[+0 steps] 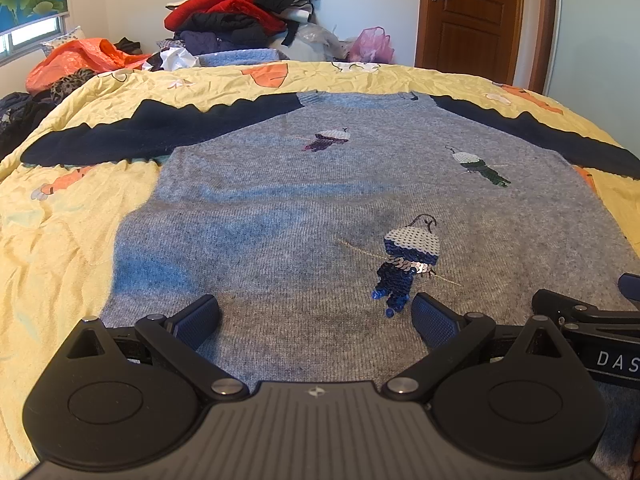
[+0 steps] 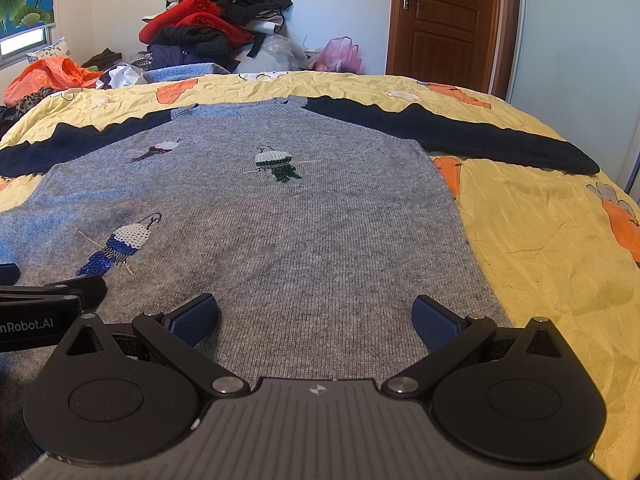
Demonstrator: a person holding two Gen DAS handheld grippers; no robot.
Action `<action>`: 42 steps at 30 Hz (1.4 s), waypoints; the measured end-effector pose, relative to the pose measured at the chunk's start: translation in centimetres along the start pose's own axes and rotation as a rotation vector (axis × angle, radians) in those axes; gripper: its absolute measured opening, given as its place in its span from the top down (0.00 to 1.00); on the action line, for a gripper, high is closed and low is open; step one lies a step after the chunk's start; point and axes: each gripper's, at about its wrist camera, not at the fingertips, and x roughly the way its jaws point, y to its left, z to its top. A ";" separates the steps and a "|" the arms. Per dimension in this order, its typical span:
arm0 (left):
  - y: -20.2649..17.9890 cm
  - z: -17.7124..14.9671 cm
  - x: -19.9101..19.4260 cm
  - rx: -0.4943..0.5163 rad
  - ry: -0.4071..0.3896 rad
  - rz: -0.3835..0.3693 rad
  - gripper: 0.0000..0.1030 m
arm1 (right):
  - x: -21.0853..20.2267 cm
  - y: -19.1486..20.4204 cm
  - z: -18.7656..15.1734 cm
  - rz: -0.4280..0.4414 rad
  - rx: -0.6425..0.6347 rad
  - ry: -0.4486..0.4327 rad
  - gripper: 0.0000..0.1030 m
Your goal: Fold small clothes
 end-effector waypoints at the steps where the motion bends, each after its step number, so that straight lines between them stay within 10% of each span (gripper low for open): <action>1: 0.0 0.1 0.0 0.001 0.004 0.002 0.00 | 0.0 0.0 0.0 0.000 0.000 0.000 0.00; 12: -1.0 4.0 0.6 0.006 -0.041 -0.039 0.00 | 1.1 -0.8 2.3 0.046 -0.009 0.044 0.00; 18: -1.5 4.5 2.4 -0.004 -0.044 -0.041 0.00 | 1.1 -5.3 5.4 0.136 0.066 -0.069 0.01; 27: -1.2 3.3 3.6 -0.005 -0.018 -0.067 0.00 | 6.4 -28.0 10.8 0.203 0.679 -0.138 0.16; 31: -1.6 3.4 3.8 0.013 -0.015 -0.053 0.00 | 8.5 -36.0 10.5 0.094 0.882 -0.187 0.36; 42: -1.6 3.5 3.8 0.006 -0.016 -0.057 0.00 | 12.1 -40.8 8.5 -0.012 1.121 -0.194 0.49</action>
